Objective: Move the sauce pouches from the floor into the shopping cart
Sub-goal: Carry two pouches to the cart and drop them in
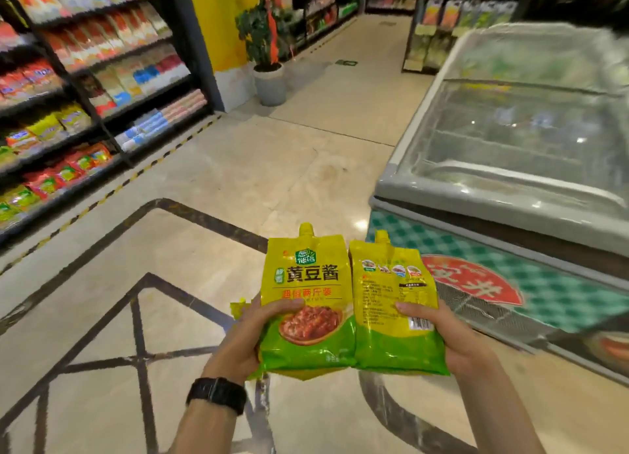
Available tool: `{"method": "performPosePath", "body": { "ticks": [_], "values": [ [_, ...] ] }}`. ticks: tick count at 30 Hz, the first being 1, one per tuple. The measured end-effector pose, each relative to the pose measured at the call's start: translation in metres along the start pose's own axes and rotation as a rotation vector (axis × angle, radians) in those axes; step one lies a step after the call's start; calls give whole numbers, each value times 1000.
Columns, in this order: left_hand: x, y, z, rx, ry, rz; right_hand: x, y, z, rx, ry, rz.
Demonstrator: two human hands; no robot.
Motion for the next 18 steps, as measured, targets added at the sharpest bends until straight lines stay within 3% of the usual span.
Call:
{"method": "performPosePath", "body": {
  "ticks": [10,18],
  "values": [
    [-50,252,-17,-247,-79,-320,130,-203,-85,-175,-269,221],
    [-89,439,-35,-467,-166,-679,222,-327,-112,-416,-492,421]
  ]
}}
Point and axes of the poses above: each hand's wrist, its own x-axis away from the middle knuckle, its own y-axis out of the palm, z = x × y, the point moved 4 cm from there along -x, towards the middle knuckle, and after that the axes turned 13 degrees about -x, right-handed, at the moved point
